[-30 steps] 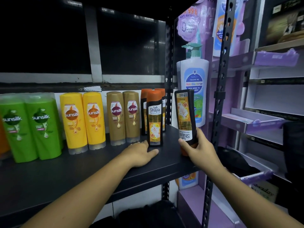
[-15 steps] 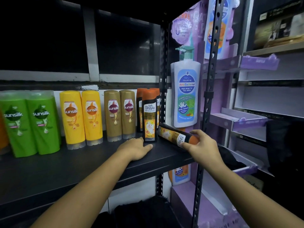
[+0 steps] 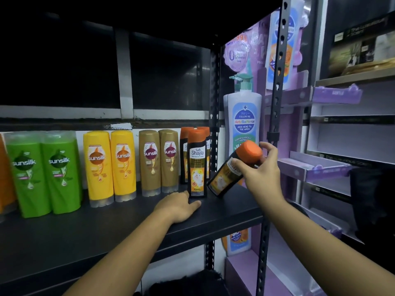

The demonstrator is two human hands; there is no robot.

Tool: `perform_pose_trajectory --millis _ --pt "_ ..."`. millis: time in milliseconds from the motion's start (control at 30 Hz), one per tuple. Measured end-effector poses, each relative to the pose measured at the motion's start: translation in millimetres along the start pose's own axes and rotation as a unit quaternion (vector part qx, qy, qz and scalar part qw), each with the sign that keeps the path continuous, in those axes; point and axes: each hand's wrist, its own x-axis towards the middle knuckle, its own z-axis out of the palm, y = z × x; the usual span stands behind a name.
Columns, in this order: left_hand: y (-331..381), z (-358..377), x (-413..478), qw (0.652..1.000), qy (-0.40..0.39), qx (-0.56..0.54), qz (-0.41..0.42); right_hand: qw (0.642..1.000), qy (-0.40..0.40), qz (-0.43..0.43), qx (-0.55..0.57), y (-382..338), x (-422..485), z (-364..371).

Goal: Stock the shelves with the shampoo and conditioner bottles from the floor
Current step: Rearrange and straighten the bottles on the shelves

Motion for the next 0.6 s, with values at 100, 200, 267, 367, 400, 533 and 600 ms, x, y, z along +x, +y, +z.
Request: perform_pose_trajectory --millis 100,200,267,367,400,533,600 --pt "0 0 0 1.0 -0.002 -0.006 0.002 0.999 -0.034 -0.016 0.015 -13 19 15" --pt "-1 0 0 1.0 -0.001 -0.011 0.002 0.996 -0.087 0.001 0.009 -19 33 32" --pt "-2 1 1 1.0 -0.003 -0.015 0.002 0.993 -0.116 0.012 -0.005 -16 39 42" --pt "-3 1 1 1.0 -0.005 -0.016 0.003 0.989 -0.142 0.026 0.018 -1 47 50" --pt "-3 2 1 1.0 -0.004 -0.016 0.005 0.988 -0.15 0.036 0.024 1 47 50" --pt "-5 3 5 0.998 0.005 -0.052 0.017 0.973 -0.22 0.07 -0.005 6 33 43" --pt "-5 1 3 0.994 0.013 -0.104 0.032 0.955 -0.273 0.088 -0.072 18 23 37"
